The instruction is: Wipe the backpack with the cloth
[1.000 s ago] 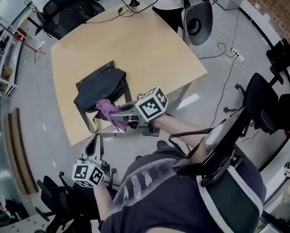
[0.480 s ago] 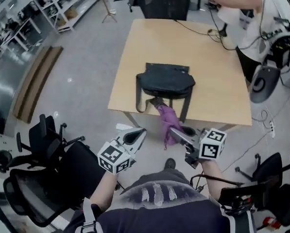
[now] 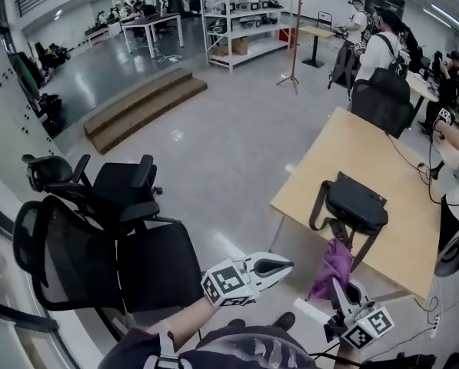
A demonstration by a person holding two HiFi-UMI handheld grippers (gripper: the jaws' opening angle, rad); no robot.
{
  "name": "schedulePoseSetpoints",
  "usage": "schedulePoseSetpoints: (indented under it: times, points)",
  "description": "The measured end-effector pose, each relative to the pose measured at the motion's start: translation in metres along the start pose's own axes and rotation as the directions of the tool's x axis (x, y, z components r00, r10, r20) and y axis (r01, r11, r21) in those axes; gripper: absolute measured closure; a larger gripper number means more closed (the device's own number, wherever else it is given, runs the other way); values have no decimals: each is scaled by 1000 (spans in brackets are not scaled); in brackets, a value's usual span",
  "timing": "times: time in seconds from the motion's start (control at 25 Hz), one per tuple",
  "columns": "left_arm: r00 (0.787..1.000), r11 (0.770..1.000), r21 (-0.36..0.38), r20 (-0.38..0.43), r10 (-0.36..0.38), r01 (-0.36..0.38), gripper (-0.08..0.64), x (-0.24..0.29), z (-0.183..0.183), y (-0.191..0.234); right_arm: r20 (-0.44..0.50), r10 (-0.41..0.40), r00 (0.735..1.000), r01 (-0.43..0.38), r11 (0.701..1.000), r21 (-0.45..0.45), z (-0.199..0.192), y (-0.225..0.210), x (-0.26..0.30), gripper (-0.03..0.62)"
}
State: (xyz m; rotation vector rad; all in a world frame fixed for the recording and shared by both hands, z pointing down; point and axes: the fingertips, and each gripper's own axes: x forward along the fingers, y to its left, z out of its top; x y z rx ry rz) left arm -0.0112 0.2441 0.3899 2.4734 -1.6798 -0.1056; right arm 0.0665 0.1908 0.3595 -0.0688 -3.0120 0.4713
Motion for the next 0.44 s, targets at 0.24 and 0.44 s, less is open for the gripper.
schedulePoseSetpoints:
  times: [0.24, 0.44]
  points:
    - [998, 999, -40, 56, -5, 7, 554, -63, 6, -20, 31, 28, 999, -28, 1000, 6, -18, 64, 6, 561]
    - [998, 1000, -24, 67, -8, 9, 554, -80, 10, -34, 52, 50, 997, -51, 998, 24, -21, 95, -3, 561]
